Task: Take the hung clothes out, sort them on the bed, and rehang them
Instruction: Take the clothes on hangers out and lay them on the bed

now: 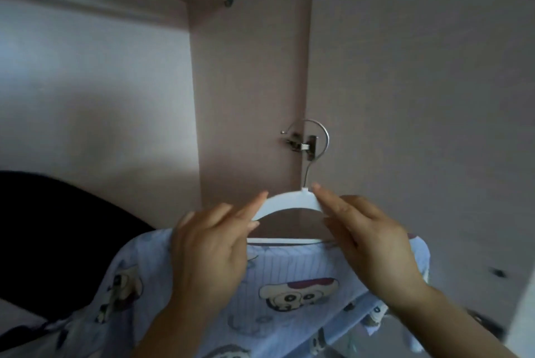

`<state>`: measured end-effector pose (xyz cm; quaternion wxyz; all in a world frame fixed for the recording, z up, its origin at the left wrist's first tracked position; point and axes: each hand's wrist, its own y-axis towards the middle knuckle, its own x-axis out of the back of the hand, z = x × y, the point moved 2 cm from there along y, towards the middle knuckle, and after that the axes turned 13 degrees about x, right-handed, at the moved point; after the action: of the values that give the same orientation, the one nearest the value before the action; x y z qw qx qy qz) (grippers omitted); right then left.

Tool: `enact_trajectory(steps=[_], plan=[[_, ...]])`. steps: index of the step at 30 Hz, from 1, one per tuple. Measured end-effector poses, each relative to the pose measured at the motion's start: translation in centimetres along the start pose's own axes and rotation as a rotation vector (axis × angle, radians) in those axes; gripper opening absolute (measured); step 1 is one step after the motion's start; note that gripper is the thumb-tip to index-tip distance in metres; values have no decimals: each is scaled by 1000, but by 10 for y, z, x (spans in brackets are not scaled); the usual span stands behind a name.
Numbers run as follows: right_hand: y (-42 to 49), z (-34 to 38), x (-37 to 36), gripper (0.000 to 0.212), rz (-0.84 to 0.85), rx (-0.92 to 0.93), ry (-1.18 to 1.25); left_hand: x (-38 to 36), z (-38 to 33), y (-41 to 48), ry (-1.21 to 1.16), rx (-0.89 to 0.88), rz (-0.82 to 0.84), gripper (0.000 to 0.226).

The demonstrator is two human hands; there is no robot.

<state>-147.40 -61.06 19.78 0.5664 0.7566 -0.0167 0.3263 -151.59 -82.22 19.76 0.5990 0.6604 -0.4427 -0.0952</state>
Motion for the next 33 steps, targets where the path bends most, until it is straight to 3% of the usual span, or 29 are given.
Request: enact_trajectory(steps=[4, 11, 17, 26, 33], plan=[[-65, -2, 79, 57, 53, -146, -186, -13, -64, -20, -153, -58, 11, 42], [-178, 19, 230, 49, 42, -310, -490, -33, -205, -73, -452, -186, 117, 47], [-278, 65, 377, 50, 83, -470, -669, -24, -359, -140, -687, -315, 201, 35], [-387, 204, 573, 43, 218, -892, -1039, 17, -576, -262, -1138, -494, 385, 34], [-431, 364, 642, 53, 210, -1198, -1433, 100, -700, -356, -1590, -750, 588, 31]])
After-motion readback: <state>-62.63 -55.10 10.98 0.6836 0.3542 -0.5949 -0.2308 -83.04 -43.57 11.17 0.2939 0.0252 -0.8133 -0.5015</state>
